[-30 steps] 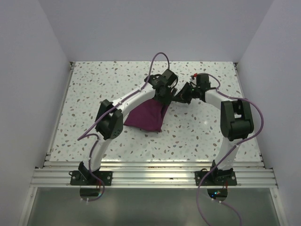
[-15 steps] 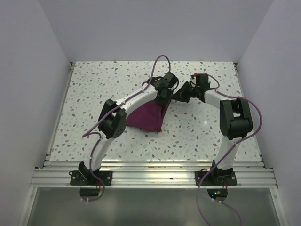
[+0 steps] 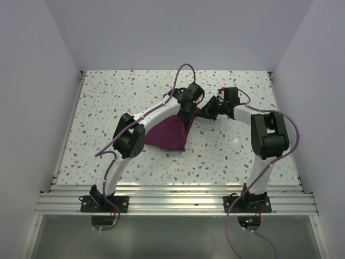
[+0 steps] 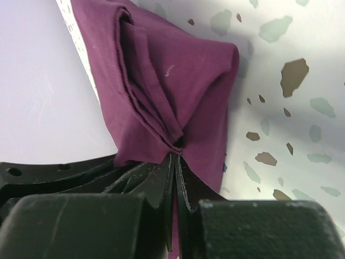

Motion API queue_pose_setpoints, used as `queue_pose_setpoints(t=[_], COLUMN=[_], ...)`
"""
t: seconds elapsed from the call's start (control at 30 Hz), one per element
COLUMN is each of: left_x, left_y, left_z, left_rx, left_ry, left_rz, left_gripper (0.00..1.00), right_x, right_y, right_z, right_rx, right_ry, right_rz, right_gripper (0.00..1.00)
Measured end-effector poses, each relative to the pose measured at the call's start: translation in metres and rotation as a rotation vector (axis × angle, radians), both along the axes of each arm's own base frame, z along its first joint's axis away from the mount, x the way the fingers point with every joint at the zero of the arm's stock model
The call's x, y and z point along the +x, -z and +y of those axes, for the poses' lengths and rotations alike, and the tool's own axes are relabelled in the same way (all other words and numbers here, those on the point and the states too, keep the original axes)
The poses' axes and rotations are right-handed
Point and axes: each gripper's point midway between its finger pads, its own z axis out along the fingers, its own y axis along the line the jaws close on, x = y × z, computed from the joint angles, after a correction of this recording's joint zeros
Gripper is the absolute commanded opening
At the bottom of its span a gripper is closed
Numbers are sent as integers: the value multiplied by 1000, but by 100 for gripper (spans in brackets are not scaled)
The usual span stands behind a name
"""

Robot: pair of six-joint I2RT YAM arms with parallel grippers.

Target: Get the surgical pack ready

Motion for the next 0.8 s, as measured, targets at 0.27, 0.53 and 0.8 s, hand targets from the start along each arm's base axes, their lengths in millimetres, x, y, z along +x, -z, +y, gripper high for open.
queue_pose_setpoints(t=[0.27, 0.53, 0.8], left_x=[-1, -2, -1], left_y=[-1, -2, -4], left_z=[-2, -4, -4], left_rx=[-9, -19, -41], left_ry=[5, 13, 26], left_rz=[5, 11, 18], left_gripper=[0, 0, 0], right_x=[-4, -3, 5], right_y=[1, 6, 14], right_z=[7, 33, 46], right_rx=[9, 34, 58], right_ry=[-7, -35, -23], right_rz=[9, 8, 24], right_gripper=[3, 2, 0])
